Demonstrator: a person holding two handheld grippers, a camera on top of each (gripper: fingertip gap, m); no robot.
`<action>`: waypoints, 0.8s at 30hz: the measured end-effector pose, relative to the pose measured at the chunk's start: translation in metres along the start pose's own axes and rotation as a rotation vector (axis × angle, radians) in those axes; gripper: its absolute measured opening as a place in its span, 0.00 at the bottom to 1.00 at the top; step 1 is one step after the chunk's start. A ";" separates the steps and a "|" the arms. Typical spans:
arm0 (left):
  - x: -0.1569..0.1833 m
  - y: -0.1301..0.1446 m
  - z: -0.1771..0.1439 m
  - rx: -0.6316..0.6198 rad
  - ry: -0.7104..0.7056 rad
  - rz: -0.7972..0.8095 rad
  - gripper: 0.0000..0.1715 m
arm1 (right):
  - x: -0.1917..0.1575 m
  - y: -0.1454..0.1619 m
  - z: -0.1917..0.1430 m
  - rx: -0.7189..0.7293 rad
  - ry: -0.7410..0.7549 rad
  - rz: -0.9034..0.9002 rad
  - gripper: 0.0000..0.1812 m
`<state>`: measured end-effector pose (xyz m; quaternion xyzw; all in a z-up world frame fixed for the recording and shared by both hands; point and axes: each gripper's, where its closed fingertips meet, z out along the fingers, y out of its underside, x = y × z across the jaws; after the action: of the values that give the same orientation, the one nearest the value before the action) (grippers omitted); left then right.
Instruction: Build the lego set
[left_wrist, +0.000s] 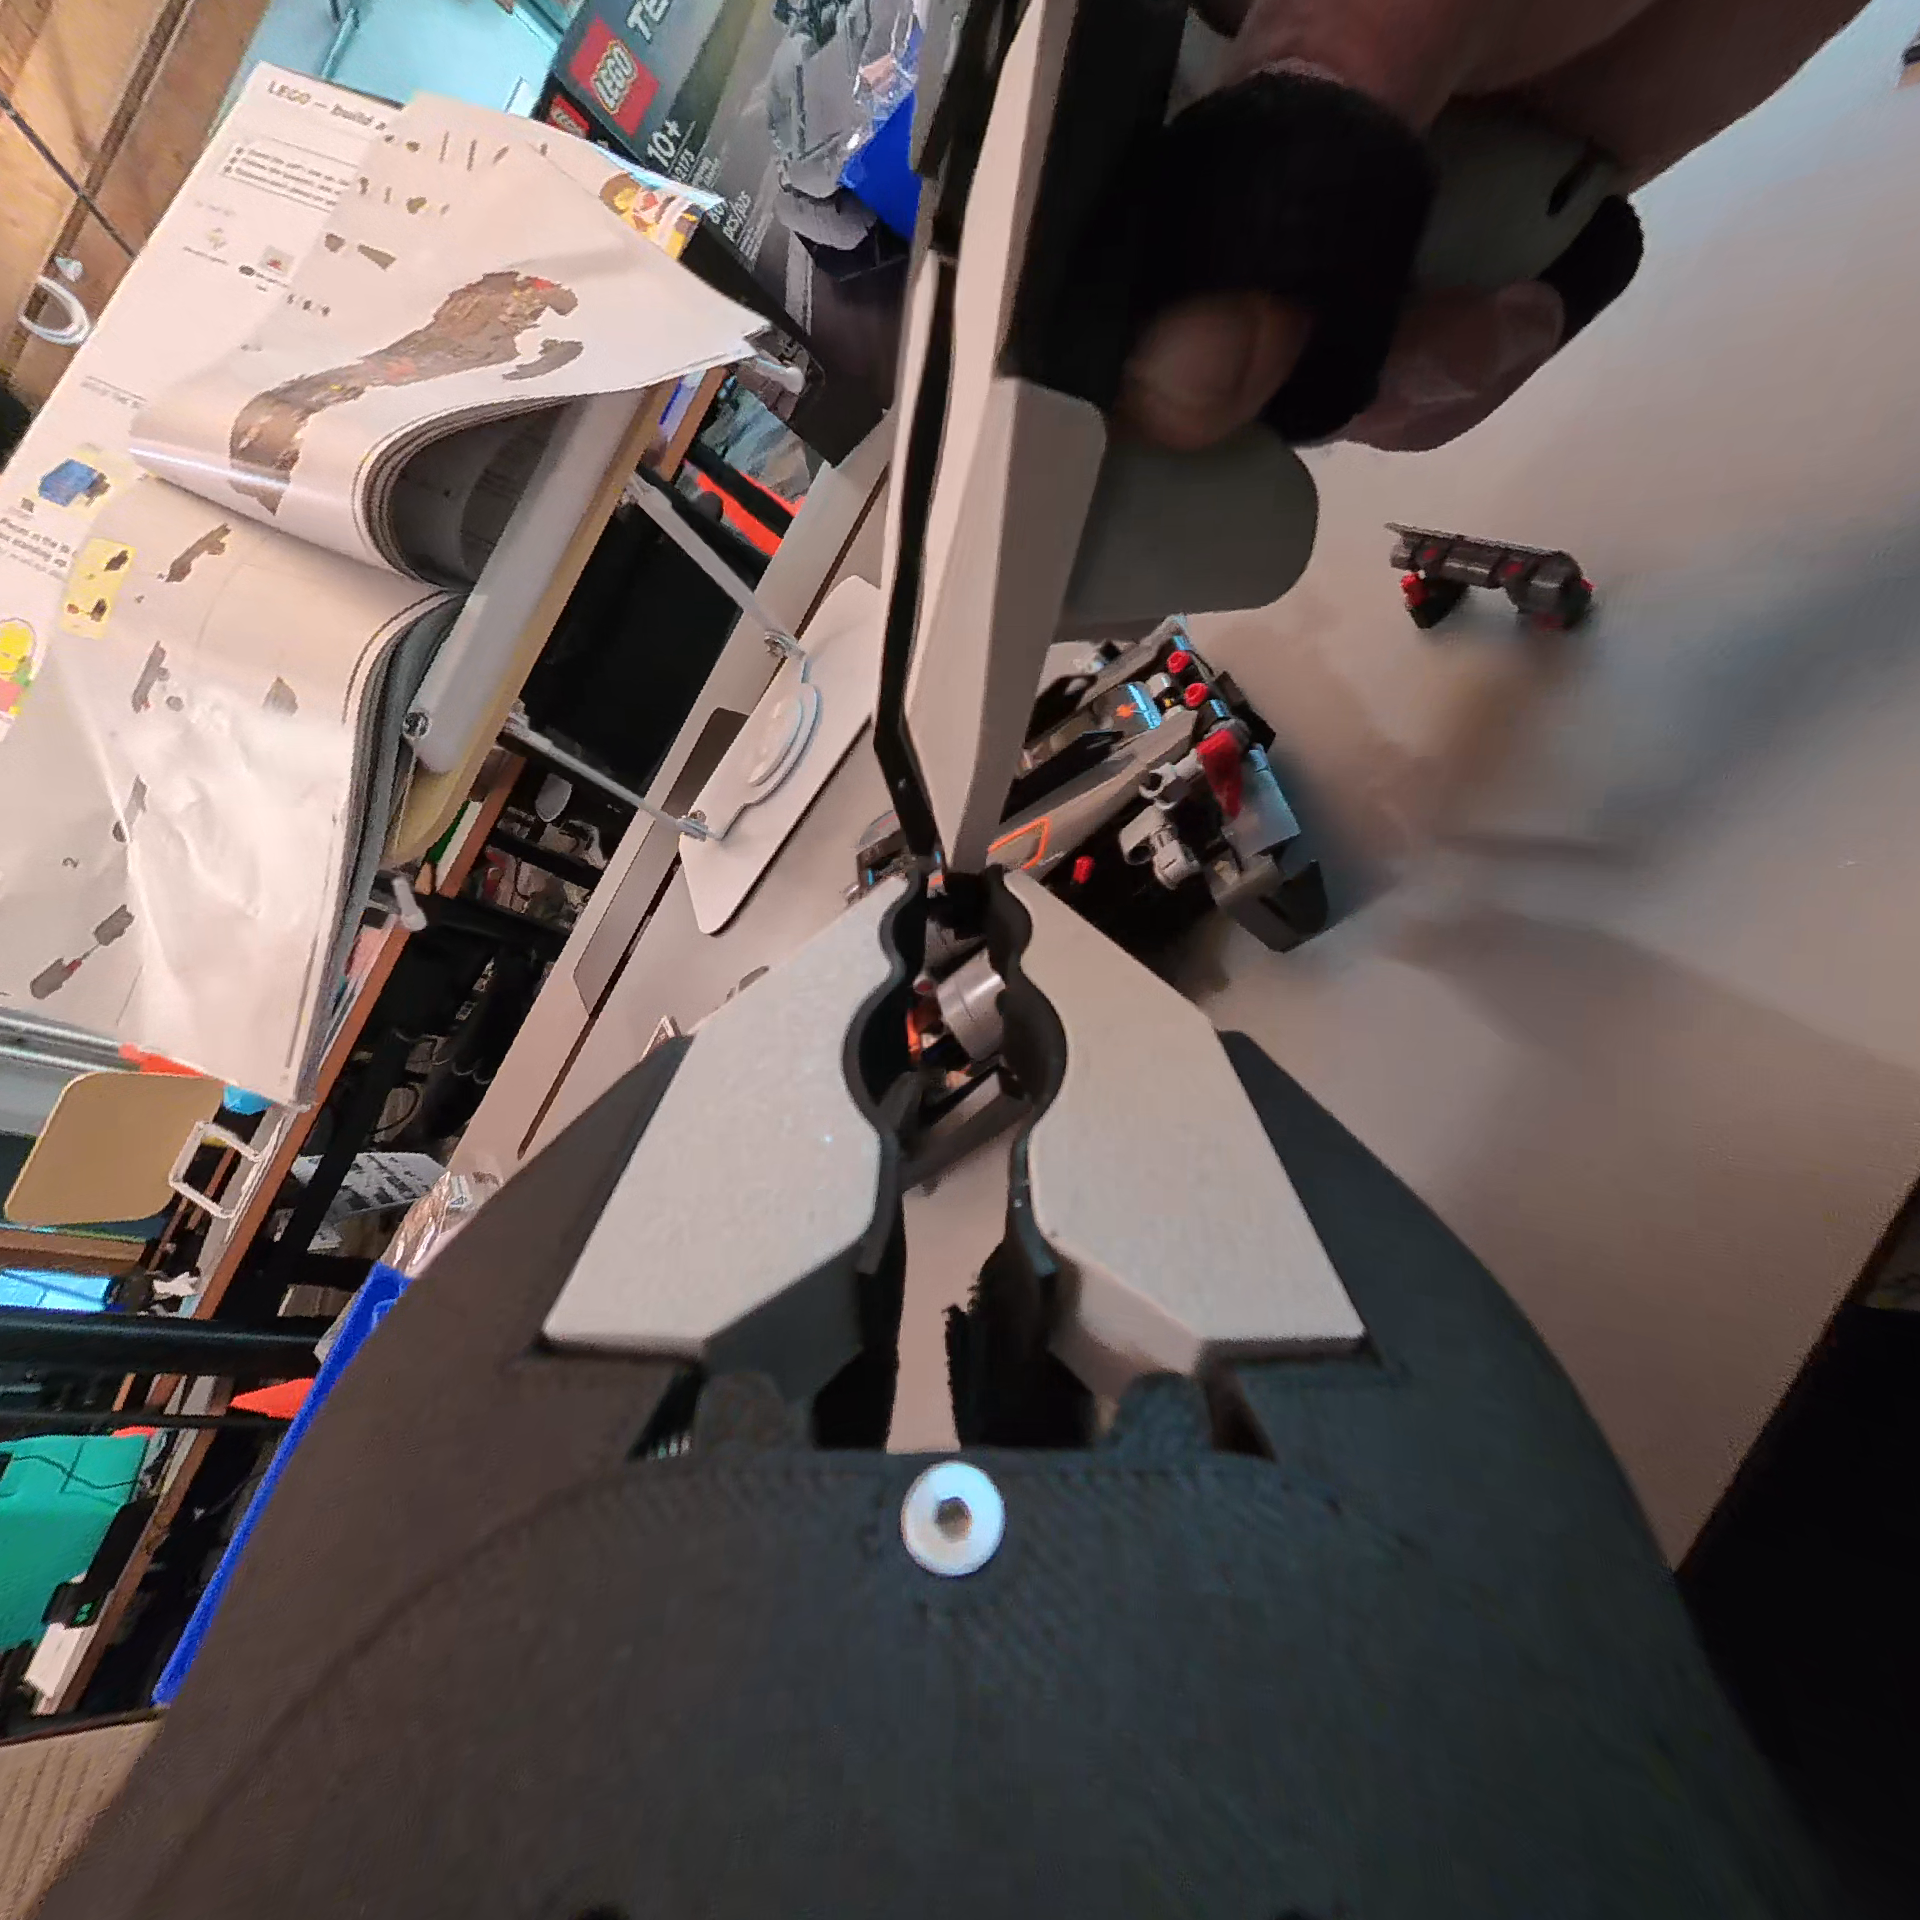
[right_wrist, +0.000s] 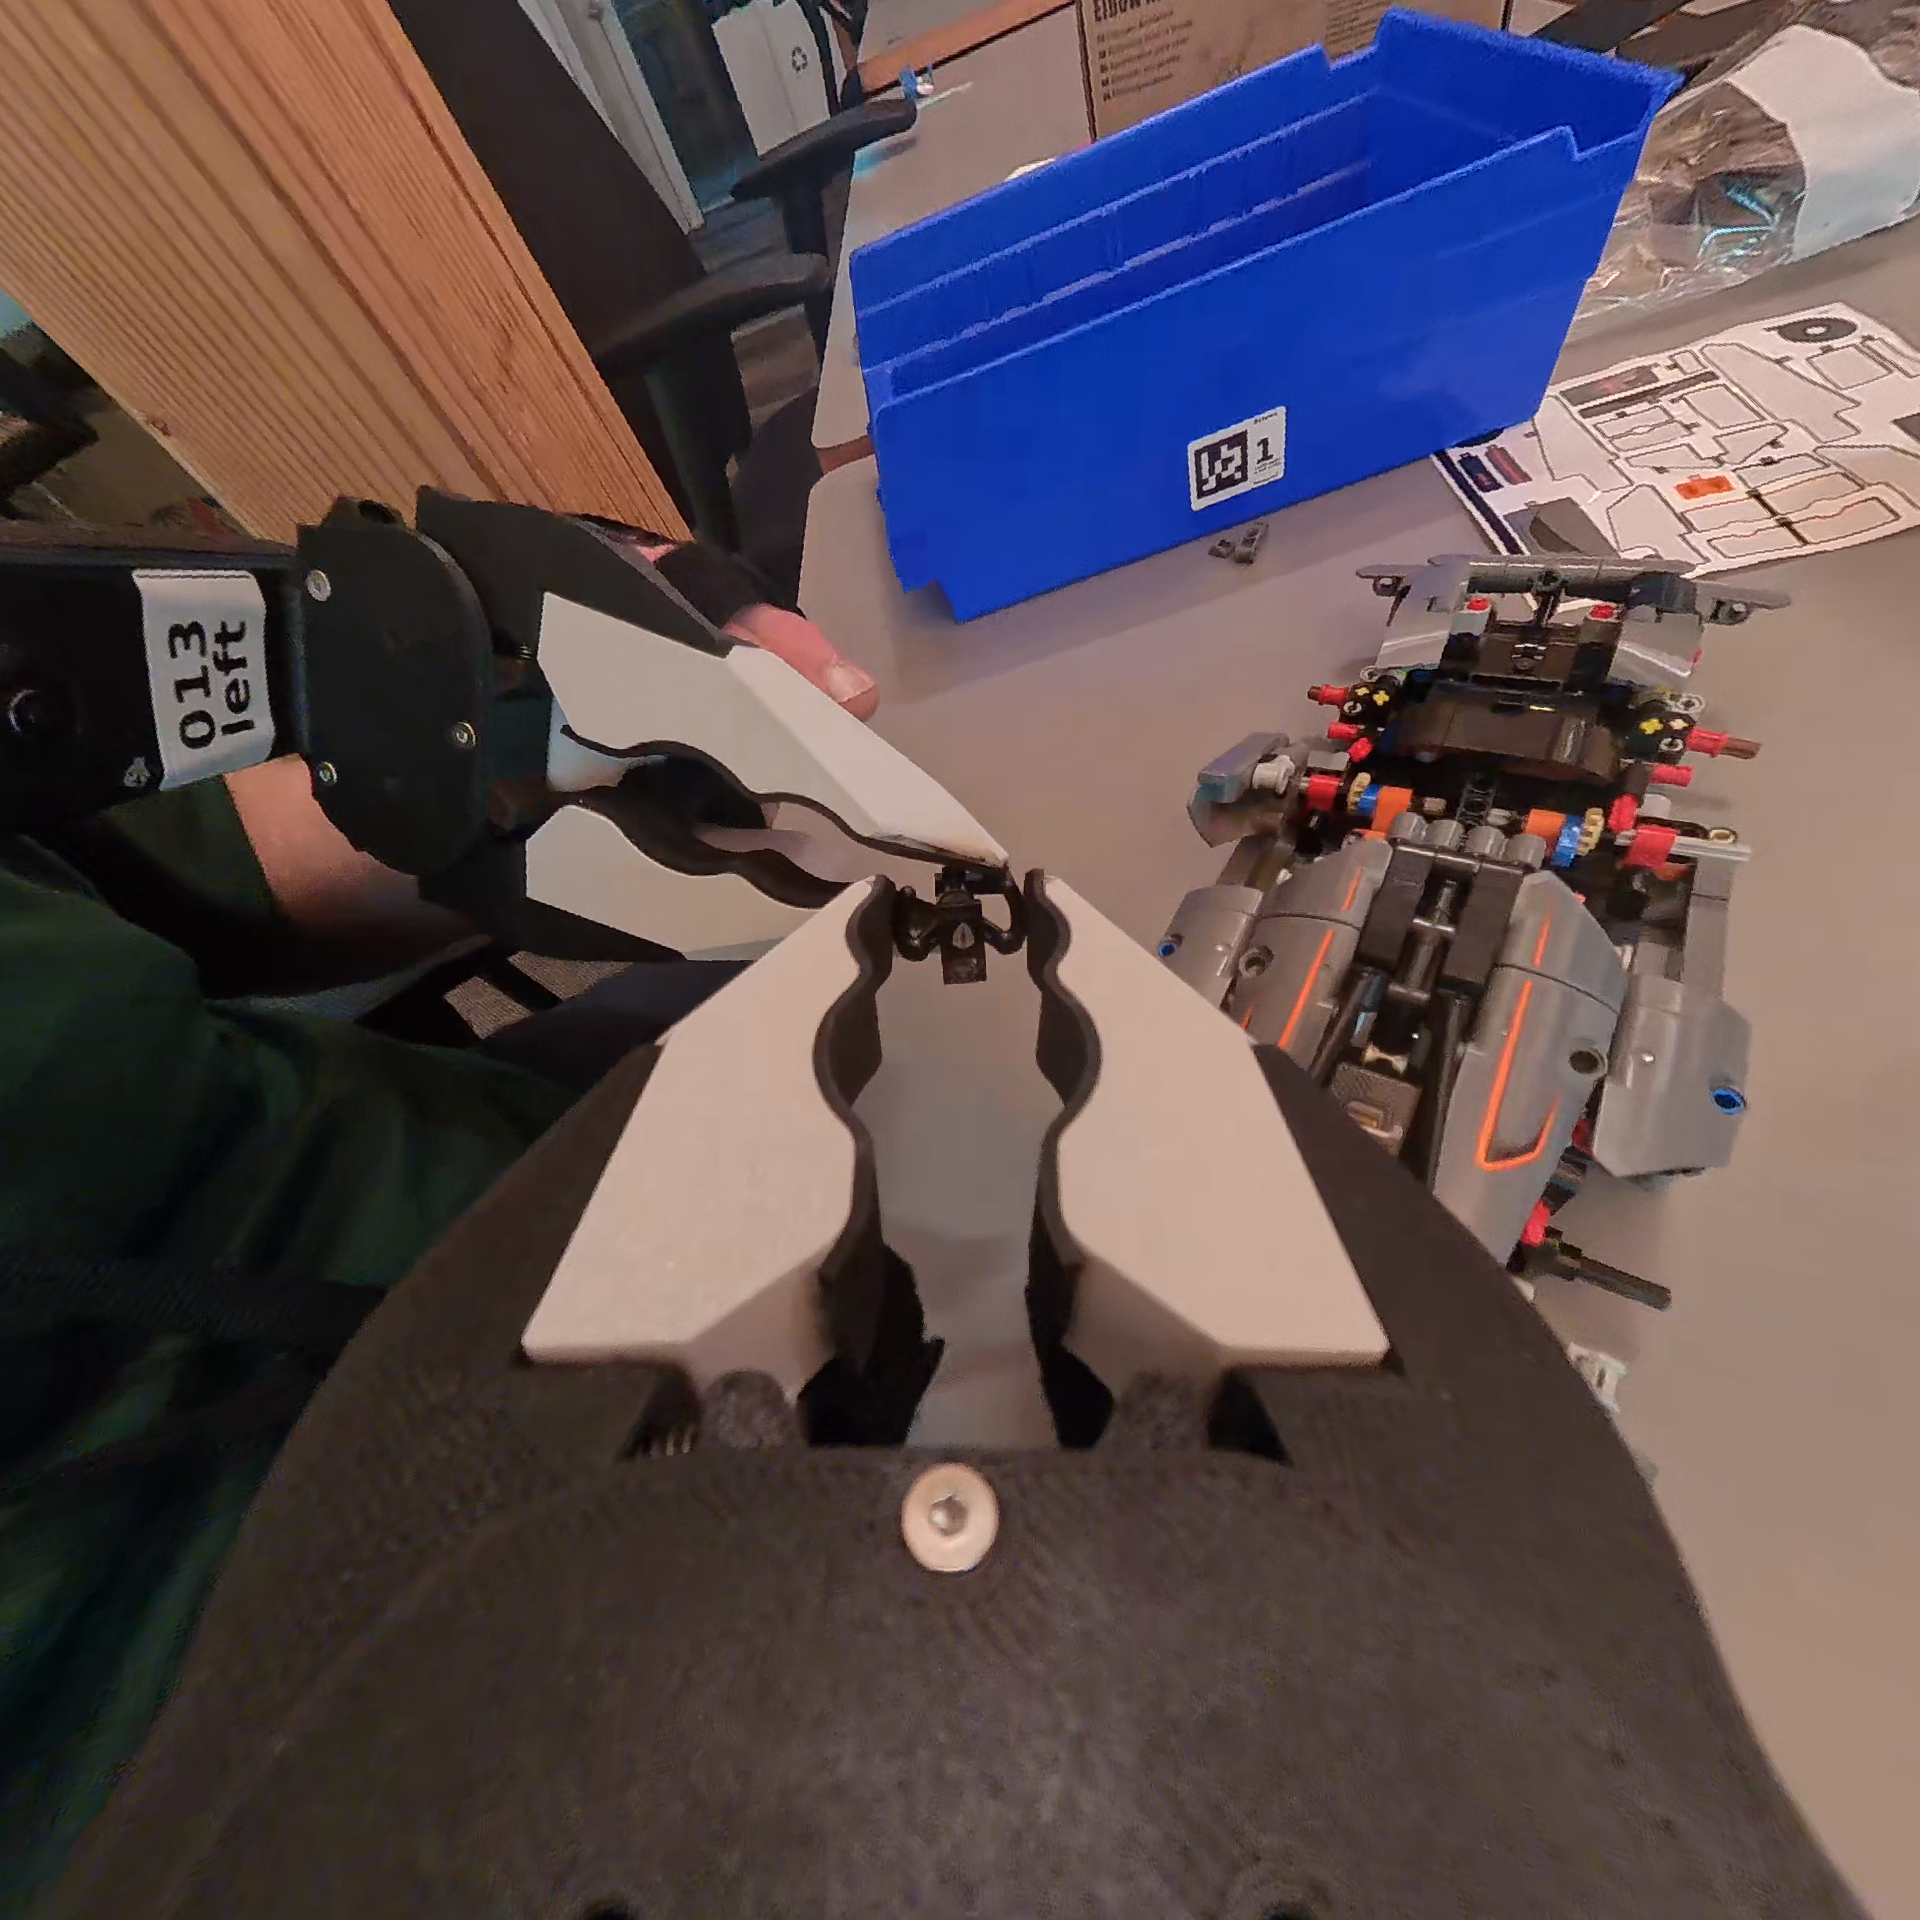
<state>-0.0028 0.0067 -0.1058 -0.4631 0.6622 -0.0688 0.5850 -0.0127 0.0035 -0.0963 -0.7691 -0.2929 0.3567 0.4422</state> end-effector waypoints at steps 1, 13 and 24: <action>-0.002 0.001 0.000 0.004 -0.002 -0.004 0.05 | 0.000 -0.002 0.001 0.005 -0.006 0.009 0.13; -0.023 0.001 0.011 0.125 0.081 -0.099 0.04 | 0.017 -0.024 -0.013 -0.031 0.028 -0.203 0.21; -0.037 -0.001 0.007 0.265 0.289 -0.268 0.04 | 0.024 -0.036 -0.008 -0.166 0.016 -0.679 0.15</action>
<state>-0.0008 0.0351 -0.0816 -0.4516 0.6568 -0.2977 0.5255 0.0025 0.0337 -0.0688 -0.6639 -0.5566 0.1584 0.4737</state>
